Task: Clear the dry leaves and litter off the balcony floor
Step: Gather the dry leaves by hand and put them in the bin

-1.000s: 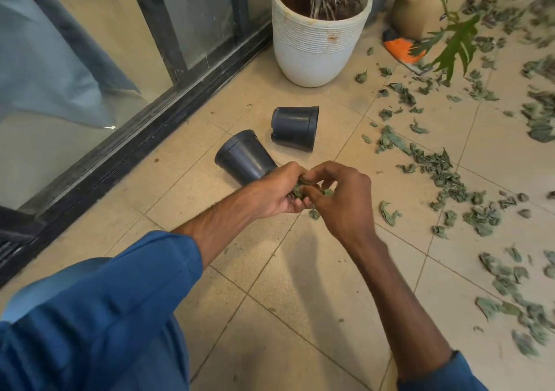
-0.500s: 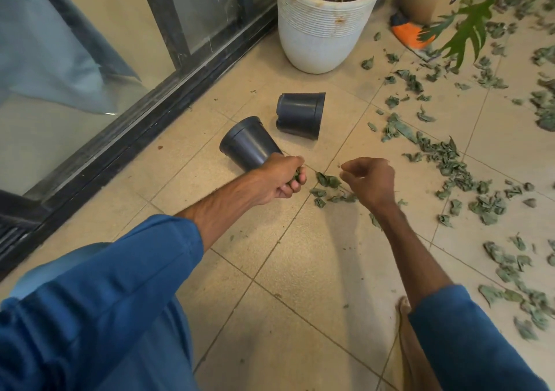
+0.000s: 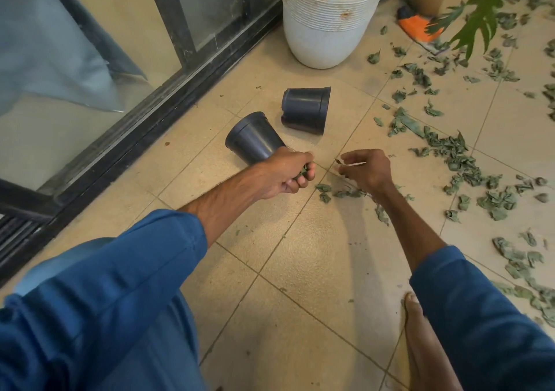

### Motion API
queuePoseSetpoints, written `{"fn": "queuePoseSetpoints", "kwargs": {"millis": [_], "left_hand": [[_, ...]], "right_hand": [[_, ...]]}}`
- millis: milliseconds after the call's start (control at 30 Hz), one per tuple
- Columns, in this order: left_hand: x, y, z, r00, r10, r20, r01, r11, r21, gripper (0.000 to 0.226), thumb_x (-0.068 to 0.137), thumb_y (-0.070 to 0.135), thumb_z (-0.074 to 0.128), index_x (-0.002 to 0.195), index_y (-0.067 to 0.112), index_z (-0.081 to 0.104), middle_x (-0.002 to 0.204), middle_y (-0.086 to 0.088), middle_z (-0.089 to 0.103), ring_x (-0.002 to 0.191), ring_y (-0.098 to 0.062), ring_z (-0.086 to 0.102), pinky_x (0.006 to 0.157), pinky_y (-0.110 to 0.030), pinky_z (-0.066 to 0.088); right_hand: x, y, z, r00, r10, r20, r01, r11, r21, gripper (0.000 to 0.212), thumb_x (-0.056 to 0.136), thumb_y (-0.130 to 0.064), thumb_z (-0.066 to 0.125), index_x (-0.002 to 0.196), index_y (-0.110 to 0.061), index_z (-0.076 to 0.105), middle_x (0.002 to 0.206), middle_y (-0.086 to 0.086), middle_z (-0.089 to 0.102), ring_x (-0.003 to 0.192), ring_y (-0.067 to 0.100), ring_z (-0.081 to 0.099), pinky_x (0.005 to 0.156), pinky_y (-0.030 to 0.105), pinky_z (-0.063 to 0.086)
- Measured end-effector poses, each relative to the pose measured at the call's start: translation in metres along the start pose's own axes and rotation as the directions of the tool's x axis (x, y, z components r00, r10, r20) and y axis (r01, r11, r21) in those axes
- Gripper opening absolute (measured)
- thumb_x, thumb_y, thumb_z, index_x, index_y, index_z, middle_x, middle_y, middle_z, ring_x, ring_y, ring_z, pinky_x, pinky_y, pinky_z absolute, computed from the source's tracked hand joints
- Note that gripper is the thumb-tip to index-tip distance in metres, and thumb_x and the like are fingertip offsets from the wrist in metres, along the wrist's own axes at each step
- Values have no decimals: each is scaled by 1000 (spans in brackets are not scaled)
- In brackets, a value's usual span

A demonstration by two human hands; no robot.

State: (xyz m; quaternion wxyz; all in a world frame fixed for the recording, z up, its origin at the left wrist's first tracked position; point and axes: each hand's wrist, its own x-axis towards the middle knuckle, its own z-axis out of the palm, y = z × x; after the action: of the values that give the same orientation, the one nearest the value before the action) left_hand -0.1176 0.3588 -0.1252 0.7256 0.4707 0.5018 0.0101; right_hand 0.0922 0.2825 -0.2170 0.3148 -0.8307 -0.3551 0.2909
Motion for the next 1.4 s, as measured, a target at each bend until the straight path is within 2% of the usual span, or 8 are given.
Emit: {"fn": "queuePoseSetpoints", "kwargs": {"millis": [267, 467, 667, 800, 900, 1133, 1333, 1400], "left_hand": [[3, -3, 7, 1000, -21, -19, 22, 999, 42, 27, 108, 23, 52, 82, 14, 56, 66, 0, 57, 42, -5, 40, 33, -15, 25], [2, -2, 8, 1000, -14, 9, 13, 999, 48, 28, 107, 21, 51, 81, 15, 55, 68, 0, 56, 44, -5, 39, 34, -14, 24], [2, -1, 4, 1000, -13, 25, 12, 999, 31, 28, 108, 24, 51, 81, 16, 54, 62, 2, 56, 42, -4, 39, 33, -14, 24], [2, -2, 2, 999, -25, 24, 24, 999, 28, 27, 108, 25, 52, 83, 15, 53, 63, 1, 55, 42, -5, 38, 33, -14, 23], [4, -3, 3, 999, -31, 21, 30, 999, 42, 25, 108, 24, 52, 85, 15, 54, 65, 1, 56, 43, -5, 39, 33, -14, 24], [4, 0, 12, 999, -21, 41, 18, 998, 65, 27, 108, 23, 51, 82, 14, 55, 68, 0, 56, 44, -5, 39, 36, -14, 23], [4, 0, 14, 999, -10, 43, 7, 998, 67, 28, 107, 23, 51, 81, 14, 55, 65, 0, 57, 45, -5, 39, 36, -14, 23], [4, 0, 14, 999, -7, 47, 4, 998, 70, 29, 108, 23, 51, 80, 14, 55, 66, 0, 56, 45, -5, 39, 35, -14, 23]], "right_hand": [[-18, -6, 33, 972, -118, 205, 163, 961, -221, 17, 77, -18, 87, 92, -16, 81, 94, -1, 75, 87, 13, 66, 75, 27, 47], [-11, -8, 66, 989, -62, 131, 113, 894, -433, 16, 80, -13, 80, 93, -22, 78, 95, 2, 72, 77, 19, 66, 62, 29, 49], [-5, -3, 18, 997, -20, 74, 25, 997, -75, 17, 77, -22, 88, 91, -19, 79, 81, -7, 74, 68, 4, 69, 59, 12, 51], [-18, 1, -10, 993, 71, 95, -99, 936, 338, 25, 78, -17, 86, 99, -7, 77, 90, 10, 78, 80, 23, 76, 72, 34, 63], [-29, 6, -16, 987, 85, 136, -139, 873, 467, 28, 78, -12, 84, 103, -2, 75, 92, 15, 77, 82, 28, 75, 72, 36, 63], [-52, 15, 16, 983, 43, 180, -87, 965, 247, 22, 74, -10, 88, 93, -9, 76, 78, 4, 76, 76, 29, 76, 69, 42, 64], [-56, 17, 42, 990, -138, 1, 138, 990, -30, 24, 74, -9, 88, 92, -16, 74, 93, -1, 70, 70, 10, 68, 58, 15, 50], [-55, 24, 50, 978, -208, 2, 205, 959, -195, 26, 73, -14, 89, 93, -19, 73, 96, 0, 67, 77, 12, 62, 67, 21, 47]]}}
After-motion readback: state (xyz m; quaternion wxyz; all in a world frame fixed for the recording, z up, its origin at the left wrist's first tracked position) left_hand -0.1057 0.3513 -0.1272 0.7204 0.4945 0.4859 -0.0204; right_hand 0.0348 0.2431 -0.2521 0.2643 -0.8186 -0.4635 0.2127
